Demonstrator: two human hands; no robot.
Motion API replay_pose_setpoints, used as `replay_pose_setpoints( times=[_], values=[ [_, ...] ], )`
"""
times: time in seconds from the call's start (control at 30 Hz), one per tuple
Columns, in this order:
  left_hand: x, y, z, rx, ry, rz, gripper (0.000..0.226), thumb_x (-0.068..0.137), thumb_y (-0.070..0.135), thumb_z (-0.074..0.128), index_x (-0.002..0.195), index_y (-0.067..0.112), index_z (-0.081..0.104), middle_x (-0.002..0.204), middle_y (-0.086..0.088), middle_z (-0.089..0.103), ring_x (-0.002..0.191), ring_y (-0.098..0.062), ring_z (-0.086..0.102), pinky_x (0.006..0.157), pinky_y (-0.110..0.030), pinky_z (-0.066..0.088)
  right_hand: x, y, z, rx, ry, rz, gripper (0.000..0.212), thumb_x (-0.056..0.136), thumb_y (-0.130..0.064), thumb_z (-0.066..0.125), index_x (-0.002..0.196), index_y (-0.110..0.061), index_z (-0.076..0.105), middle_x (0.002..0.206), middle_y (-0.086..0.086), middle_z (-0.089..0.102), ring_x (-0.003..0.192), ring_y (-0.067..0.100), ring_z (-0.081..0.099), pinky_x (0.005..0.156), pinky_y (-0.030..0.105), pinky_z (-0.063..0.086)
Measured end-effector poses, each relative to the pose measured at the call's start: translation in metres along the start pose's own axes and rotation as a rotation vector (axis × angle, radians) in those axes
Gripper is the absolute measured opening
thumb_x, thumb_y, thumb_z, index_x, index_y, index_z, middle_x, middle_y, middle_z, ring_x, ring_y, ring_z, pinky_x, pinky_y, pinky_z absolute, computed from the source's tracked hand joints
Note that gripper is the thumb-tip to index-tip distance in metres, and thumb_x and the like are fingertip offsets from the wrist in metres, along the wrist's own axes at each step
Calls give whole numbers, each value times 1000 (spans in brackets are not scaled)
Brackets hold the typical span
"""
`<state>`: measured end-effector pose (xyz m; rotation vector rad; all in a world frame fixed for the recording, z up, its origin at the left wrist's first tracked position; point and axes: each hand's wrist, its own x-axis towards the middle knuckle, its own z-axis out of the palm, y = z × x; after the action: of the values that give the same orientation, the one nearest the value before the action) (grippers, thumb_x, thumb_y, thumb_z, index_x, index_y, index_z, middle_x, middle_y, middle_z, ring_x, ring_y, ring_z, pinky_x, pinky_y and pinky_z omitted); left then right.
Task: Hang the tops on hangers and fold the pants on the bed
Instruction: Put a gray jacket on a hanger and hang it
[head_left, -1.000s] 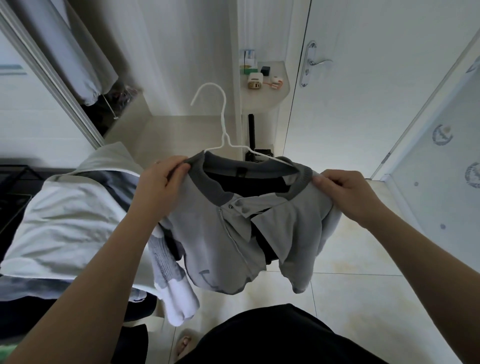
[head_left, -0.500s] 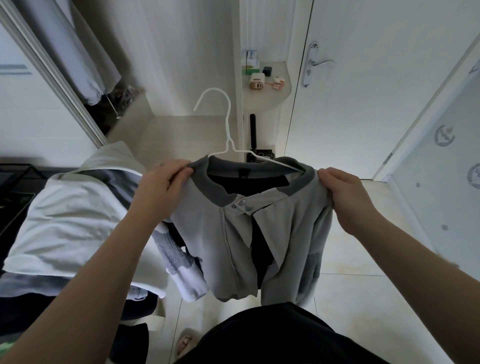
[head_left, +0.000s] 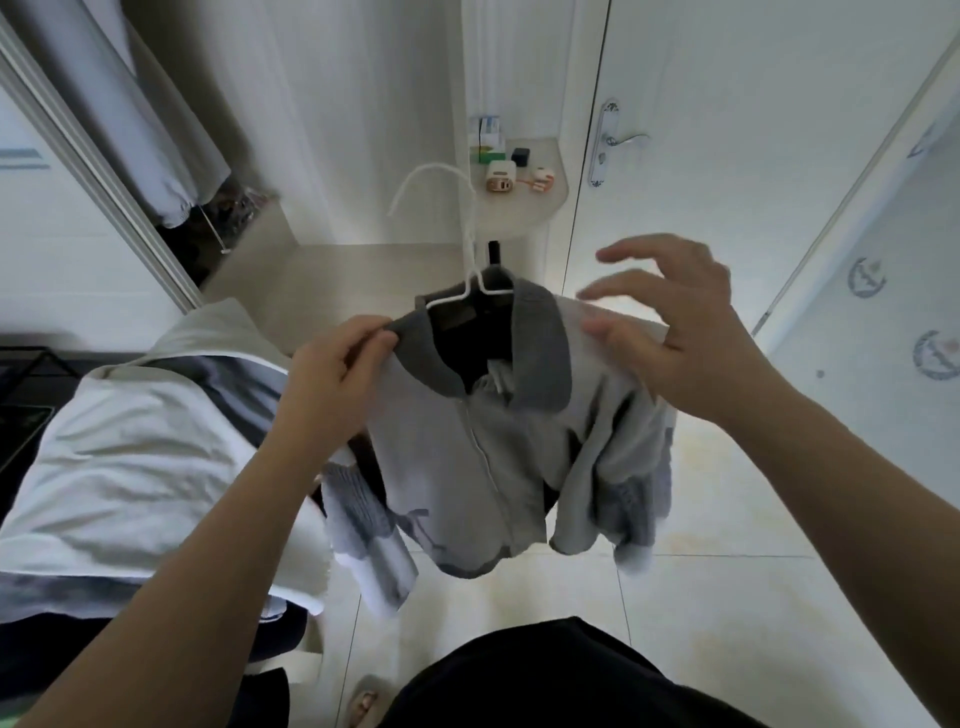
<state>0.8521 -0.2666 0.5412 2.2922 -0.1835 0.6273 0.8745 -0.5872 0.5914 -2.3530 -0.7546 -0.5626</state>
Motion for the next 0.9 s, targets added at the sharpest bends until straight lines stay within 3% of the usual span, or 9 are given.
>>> replay_pose_setpoints(
  times=[0.07, 0.13, 0.2, 0.27, 0.37, 0.5, 0.7, 0.8, 0.9],
  values=[
    [6, 6, -7, -13, -8, 30, 20, 98, 23, 56, 106, 17, 74, 89, 31, 67, 87, 14, 58, 77, -5, 40, 7, 9, -9, -134, -129, 107, 41, 96, -50, 53, 132, -31, 59, 134, -8, 56, 126, 14, 46, 107, 39, 33],
    [14, 15, -10, -10, -65, 77, 24, 97, 26, 54, 106, 16, 74, 90, 27, 67, 90, 5, 60, 83, -16, 45, 10, 12, -10, -49, -322, 159, 35, 96, -50, 44, 114, -30, 66, 106, -12, 68, 96, 4, 60, 87, 32, 47],
    [20, 23, -9, -6, -115, 132, 27, 97, 25, 53, 107, 14, 75, 95, 18, 69, 93, -8, 63, 83, -23, 47, 8, 12, -2, 28, -383, 150, 31, 99, -47, 39, 88, -31, 63, 75, -16, 64, 72, 0, 57, 67, 23, 41],
    [24, 26, -6, -29, -123, 153, 27, 97, 22, 53, 110, 14, 75, 99, 14, 69, 95, -11, 65, 86, -25, 48, 6, 11, 6, 84, -343, 145, 29, 102, -46, 40, 85, -32, 57, 72, -13, 61, 72, 3, 57, 63, 24, 40],
    [26, 26, -3, -89, -86, 128, 26, 98, 22, 54, 113, 17, 75, 101, 13, 71, 99, -15, 65, 91, -39, 51, 10, 9, 9, 154, -224, 134, 28, 96, -52, 40, 97, -30, 59, 79, -7, 66, 77, 13, 61, 71, 32, 48],
    [23, 28, 5, -108, 63, 93, 25, 98, 25, 52, 107, 17, 74, 97, 11, 70, 97, -24, 64, 90, -52, 49, 11, 8, 12, 248, -103, 128, 18, 99, -40, 48, 94, -30, 62, 79, -4, 65, 78, 17, 61, 73, 33, 46],
    [16, 43, 11, 135, 220, 75, 18, 98, 25, 51, 101, 20, 68, 94, 18, 60, 93, -18, 57, 84, -27, 25, 10, 3, 19, 309, -104, 189, 20, 100, -36, 48, 89, -29, 63, 80, -7, 65, 80, 14, 60, 74, 27, 45],
    [21, 46, 4, 175, 158, 128, 20, 99, 22, 51, 104, 17, 70, 98, 8, 68, 94, -22, 61, 83, -35, 30, 7, 0, 23, 339, -87, 200, 21, 102, -29, 50, 85, -27, 62, 77, -6, 62, 76, 10, 57, 68, 19, 41],
    [26, 54, 1, 202, 119, 177, 21, 100, 21, 51, 108, 17, 70, 102, 5, 70, 97, -21, 61, 85, -39, 34, 11, -7, 29, 353, -69, 192, 22, 101, -30, 49, 85, -20, 62, 75, -3, 60, 75, 14, 55, 69, 20, 40]
  ],
)
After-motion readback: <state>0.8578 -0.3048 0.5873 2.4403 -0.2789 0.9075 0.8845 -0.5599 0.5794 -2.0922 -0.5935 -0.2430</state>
